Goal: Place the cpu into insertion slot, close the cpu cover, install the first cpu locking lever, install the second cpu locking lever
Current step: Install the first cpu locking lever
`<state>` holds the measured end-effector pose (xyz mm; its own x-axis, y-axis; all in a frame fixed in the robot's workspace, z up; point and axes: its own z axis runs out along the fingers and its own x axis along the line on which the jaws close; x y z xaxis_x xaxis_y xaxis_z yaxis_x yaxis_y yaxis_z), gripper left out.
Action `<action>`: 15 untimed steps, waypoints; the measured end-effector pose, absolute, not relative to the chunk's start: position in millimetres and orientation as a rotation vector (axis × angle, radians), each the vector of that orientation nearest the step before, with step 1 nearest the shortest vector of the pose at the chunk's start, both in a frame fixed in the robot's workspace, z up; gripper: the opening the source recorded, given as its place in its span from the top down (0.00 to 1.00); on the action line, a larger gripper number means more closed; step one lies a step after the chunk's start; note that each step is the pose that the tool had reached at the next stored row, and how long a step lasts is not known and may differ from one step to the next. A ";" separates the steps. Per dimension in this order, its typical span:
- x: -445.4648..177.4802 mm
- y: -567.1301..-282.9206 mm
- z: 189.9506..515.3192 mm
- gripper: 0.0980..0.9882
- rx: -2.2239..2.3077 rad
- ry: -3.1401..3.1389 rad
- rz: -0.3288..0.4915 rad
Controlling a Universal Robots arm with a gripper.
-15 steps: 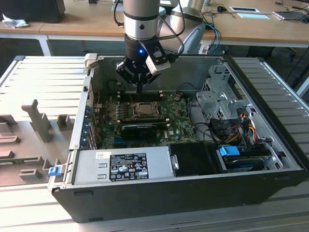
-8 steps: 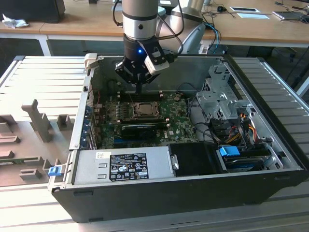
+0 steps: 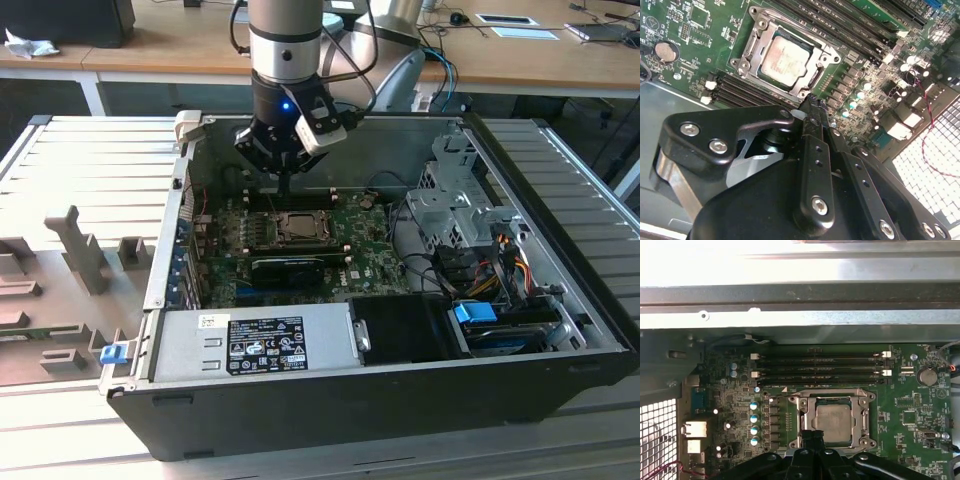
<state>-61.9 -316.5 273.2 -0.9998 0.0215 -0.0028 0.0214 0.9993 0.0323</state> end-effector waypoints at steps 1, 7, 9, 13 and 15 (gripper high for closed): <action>-62.0 -316.5 273.2 0.99 0.034 3.138 0.051; -65.2 -316.5 272.9 0.99 0.007 3.138 0.051; -71.8 -316.2 272.2 0.99 -0.007 3.138 0.052; -88.8 -315.2 268.3 0.99 -0.010 3.136 0.055; -94.3 -311.4 263.1 0.99 -0.046 3.136 0.056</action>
<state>-94.3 -311.4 263.1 -0.9996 -0.0290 -0.0053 -0.0291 0.9989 0.0356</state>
